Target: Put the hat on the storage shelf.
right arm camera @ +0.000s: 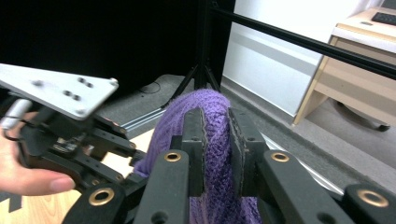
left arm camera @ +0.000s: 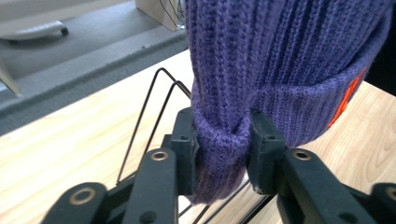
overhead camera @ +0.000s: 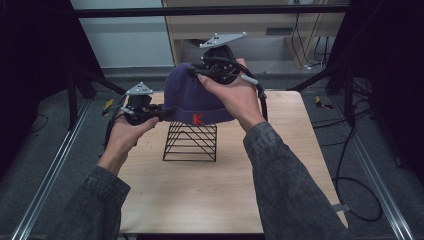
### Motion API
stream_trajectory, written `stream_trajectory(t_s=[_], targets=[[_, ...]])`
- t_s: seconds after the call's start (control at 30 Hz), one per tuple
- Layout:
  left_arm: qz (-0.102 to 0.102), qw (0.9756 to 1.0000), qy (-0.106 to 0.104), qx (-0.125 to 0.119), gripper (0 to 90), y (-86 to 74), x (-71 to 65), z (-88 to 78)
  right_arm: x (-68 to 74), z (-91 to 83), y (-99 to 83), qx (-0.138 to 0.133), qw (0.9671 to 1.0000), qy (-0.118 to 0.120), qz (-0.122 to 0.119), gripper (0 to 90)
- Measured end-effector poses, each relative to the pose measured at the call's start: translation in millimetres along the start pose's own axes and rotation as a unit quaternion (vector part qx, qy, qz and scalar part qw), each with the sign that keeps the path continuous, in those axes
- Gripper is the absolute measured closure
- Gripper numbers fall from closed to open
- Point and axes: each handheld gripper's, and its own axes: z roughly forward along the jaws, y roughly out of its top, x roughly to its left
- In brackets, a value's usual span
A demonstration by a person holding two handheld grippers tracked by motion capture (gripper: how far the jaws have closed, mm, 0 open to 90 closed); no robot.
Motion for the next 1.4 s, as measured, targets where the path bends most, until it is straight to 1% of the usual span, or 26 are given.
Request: stream_trajectory(t_s=[0.1,0.13,0.23,0.3,0.33,0.47,0.57,0.63,0.73,0.87,0.93,1.07,1.27,1.33,1.4], targets=[[0.000,0.9999,0.008,-0.008,69.1,0.8,-1.3,-5.8,-2.5,-2.2,-0.8,0.001,1.0000,-0.006,0.000,77.9],[0.001,0.9999,0.012,-0.010,69.3,0.9,-1.8,-7.9,-3.2,-2.7,-1.4,-0.002,1.0000,-0.006,0.004,77.9],[0.005,0.9997,0.020,-0.011,70.4,0.7,-2.0,-13.1,-4.3,-1.9,-3.8,-0.005,0.9999,-0.009,0.007,77.9],[0.009,0.9996,0.027,-0.007,70.5,0.0,-0.5,-16.3,-4.5,0.1,-5.6,-0.004,0.9999,-0.009,0.009,77.9],[0.006,0.9995,0.030,-0.009,70.5,-0.7,0.2,-16.9,-4.6,1.4,-6.4,-0.002,0.9999,-0.009,0.009,77.9],[0.003,0.9993,0.037,-0.006,70.5,-2.6,5.6,-19.3,-5.0,8.3,-9.6,0.005,0.9999,-0.011,0.009,77.8],[-0.002,0.9993,0.038,-0.004,70.5,-8.4,9.0,-16.8,-6.0,14.2,-13.5,0.010,0.9998,-0.013,0.008,77.7],[-0.006,0.9992,0.040,-0.008,70.5,-12.2,10.5,-15.6,-7.1,18.3,-17.4,0.015,0.9998,-0.013,0.007,77.6],[-0.013,0.9991,0.040,-0.005,70.7,-19.4,13.3,-14.1,-8.1,23.0,-23.1,0.021,0.9996,-0.011,0.013,77.6],[-0.010,0.9991,0.042,0.002,70.7,-24.4,13.9,-13.2,-7.5,28.4,-29.3,0.030,0.9994,-0.010,0.015,77.5],[-0.011,0.9990,0.043,0.002,70.7,-26.5,15.4,-12.8,-7.0,30.6,-31.2,0.034,0.9993,-0.010,0.012,77.4],[-0.014,0.9991,0.041,0.001,70.7,-29.1,16.5,-12.8,-5.9,32.1,-31.8,0.035,0.9993,-0.008,0.010,77.3],[-0.011,0.9991,0.041,0.002,70.6,-31.4,14.6,-12.0,-4.0,31.2,-32.9,0.037,0.9993,-0.008,0.006,77.1],[-0.013,0.9991,0.041,0.000,70.6,-35.9,14.6,-10.7,-3.8,31.1,-34.8,0.039,0.9992,-0.007,0.007,77.1],[-0.019,0.9989,0.043,0.001,70.6,-41.7,14.8,-7.8,-2.4,33.0,-39.4,0.044,0.9990,-0.007,0.000,77.1]])
